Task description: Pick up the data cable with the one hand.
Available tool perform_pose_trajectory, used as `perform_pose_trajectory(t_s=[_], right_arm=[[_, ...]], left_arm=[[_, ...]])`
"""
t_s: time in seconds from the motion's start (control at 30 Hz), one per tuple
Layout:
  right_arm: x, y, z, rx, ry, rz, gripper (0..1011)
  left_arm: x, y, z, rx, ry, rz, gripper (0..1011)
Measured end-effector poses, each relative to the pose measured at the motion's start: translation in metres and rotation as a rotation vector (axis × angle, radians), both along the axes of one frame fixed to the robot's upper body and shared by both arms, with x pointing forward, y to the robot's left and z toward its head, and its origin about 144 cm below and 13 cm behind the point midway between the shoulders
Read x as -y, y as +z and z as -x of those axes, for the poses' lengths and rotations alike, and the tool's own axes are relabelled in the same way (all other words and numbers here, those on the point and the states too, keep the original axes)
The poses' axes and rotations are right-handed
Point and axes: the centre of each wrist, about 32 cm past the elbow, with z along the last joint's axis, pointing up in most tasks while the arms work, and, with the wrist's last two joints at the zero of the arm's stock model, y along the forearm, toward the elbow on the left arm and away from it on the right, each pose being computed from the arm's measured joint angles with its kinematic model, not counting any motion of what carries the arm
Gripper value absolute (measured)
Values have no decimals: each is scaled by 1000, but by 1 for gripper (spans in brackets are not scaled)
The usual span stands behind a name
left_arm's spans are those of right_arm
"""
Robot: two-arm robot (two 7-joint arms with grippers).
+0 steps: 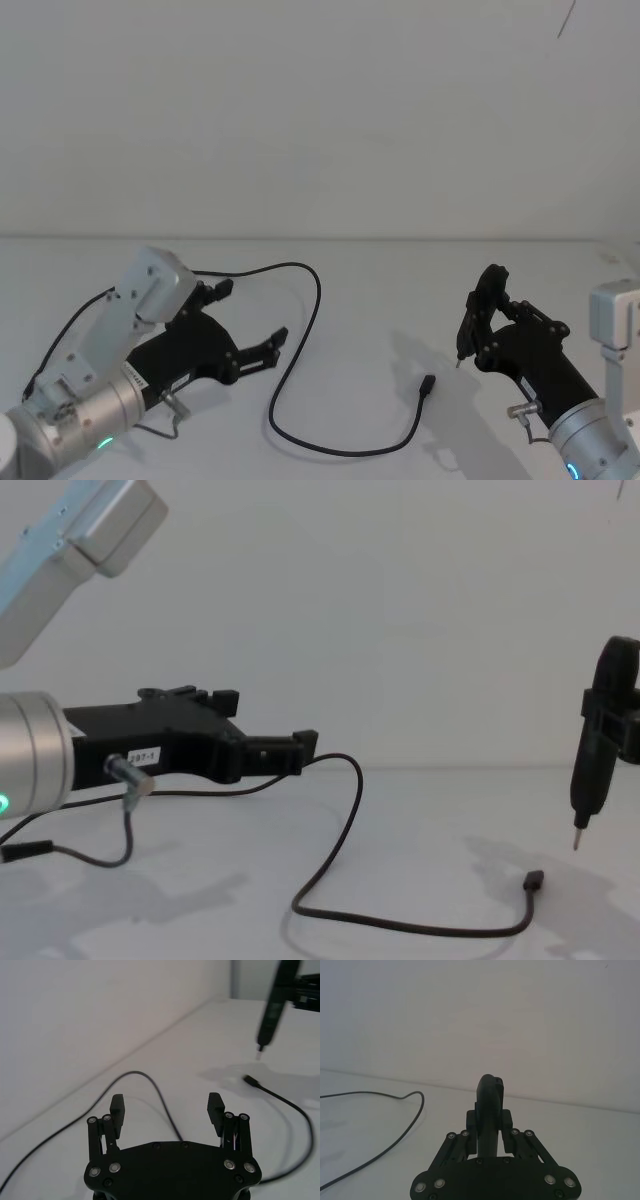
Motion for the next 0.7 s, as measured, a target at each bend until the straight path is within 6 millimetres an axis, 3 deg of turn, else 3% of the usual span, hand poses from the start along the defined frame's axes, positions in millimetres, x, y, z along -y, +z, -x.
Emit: perform_pose_trajectory(t_s=[0.27, 0.7], right_arm=[[0, 0, 0, 0, 0, 0, 279], [0, 0, 0, 0, 0, 0, 279]], left_arm=[[-12, 15, 5, -70, -128, -51, 1001], [-14, 38, 5, -159, -340, -161, 1001]])
